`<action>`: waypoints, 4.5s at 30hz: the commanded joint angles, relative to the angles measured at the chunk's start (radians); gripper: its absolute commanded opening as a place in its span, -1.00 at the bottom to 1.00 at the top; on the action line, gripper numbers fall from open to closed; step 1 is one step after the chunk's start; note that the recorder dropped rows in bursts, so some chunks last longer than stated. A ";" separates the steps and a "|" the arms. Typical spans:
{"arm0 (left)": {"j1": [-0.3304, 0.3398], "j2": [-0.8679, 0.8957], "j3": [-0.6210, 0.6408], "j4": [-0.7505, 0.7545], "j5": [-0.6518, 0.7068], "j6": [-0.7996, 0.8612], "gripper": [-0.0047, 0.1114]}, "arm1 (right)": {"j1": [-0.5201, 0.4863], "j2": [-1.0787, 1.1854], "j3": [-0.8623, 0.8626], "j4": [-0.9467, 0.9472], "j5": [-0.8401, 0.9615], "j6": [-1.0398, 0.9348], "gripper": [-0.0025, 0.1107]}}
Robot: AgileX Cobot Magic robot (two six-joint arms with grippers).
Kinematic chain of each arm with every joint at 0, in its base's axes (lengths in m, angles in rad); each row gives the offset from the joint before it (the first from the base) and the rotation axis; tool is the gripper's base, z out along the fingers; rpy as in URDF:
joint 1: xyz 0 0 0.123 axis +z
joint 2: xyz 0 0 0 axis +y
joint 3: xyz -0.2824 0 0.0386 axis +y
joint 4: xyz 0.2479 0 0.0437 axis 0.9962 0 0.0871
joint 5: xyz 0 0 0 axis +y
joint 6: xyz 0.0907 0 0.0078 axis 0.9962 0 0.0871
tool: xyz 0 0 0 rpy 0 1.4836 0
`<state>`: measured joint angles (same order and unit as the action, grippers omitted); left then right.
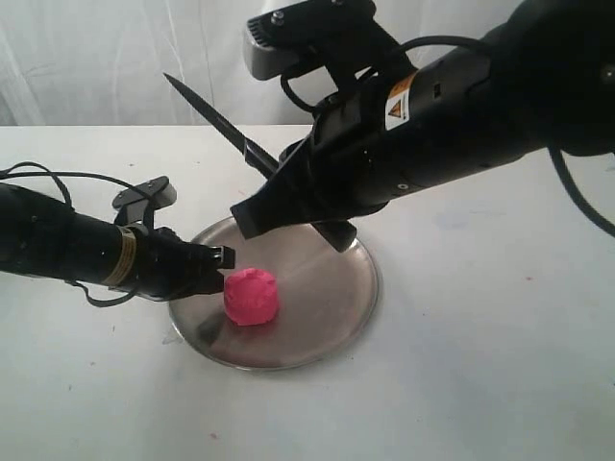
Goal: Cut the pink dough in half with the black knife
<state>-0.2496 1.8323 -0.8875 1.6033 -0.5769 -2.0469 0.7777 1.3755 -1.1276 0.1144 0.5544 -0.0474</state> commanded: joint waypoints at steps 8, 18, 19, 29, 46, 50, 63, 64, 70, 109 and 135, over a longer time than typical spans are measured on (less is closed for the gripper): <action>-0.053 -0.005 -0.022 0.015 0.050 -0.019 -0.92 | -0.010 -0.013 0.000 -0.006 -0.027 0.006 -0.96; -0.002 -0.059 -0.048 0.141 0.043 -0.069 -0.92 | -0.010 -0.013 0.000 -0.006 -0.021 0.009 -0.96; 0.015 -0.063 -0.045 0.141 0.021 -0.069 -0.92 | -0.010 -0.013 0.000 -0.006 -0.021 0.009 -0.96; 0.086 -0.065 0.071 0.141 -0.210 -0.069 -0.92 | -0.010 -0.013 0.000 -0.008 -0.030 0.009 -0.96; -0.035 -0.063 0.117 0.141 -0.127 -0.067 -0.92 | -0.010 -0.013 0.000 -0.018 -0.046 0.009 -0.96; -0.041 -0.063 0.117 0.141 -0.082 -0.067 -0.92 | -0.010 -0.013 0.000 -0.018 -0.042 0.009 -0.96; -0.042 -0.063 0.117 0.089 -0.085 -0.043 -0.92 | -0.010 -0.013 0.000 -0.019 -0.056 0.009 -0.96; -0.042 -0.063 0.117 0.087 -0.087 -0.043 -0.92 | -0.010 -0.013 0.000 -0.019 -0.056 0.009 -0.96; -0.042 -0.048 0.117 0.057 -0.134 -0.038 -0.92 | -0.010 -0.013 0.000 -0.019 -0.060 0.009 -0.96; -0.101 -0.004 0.023 0.072 -0.026 -0.024 -0.92 | -0.010 -0.013 0.000 -0.019 -0.072 0.006 -0.96; 0.096 -0.303 -0.106 0.141 -0.048 -0.047 -0.92 | -0.010 -0.002 0.000 -0.133 0.075 0.078 -0.96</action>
<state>-0.2035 1.6029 -1.0071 1.7279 -0.6023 -2.0871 0.7777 1.3740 -1.1276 0.0372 0.5732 0.0000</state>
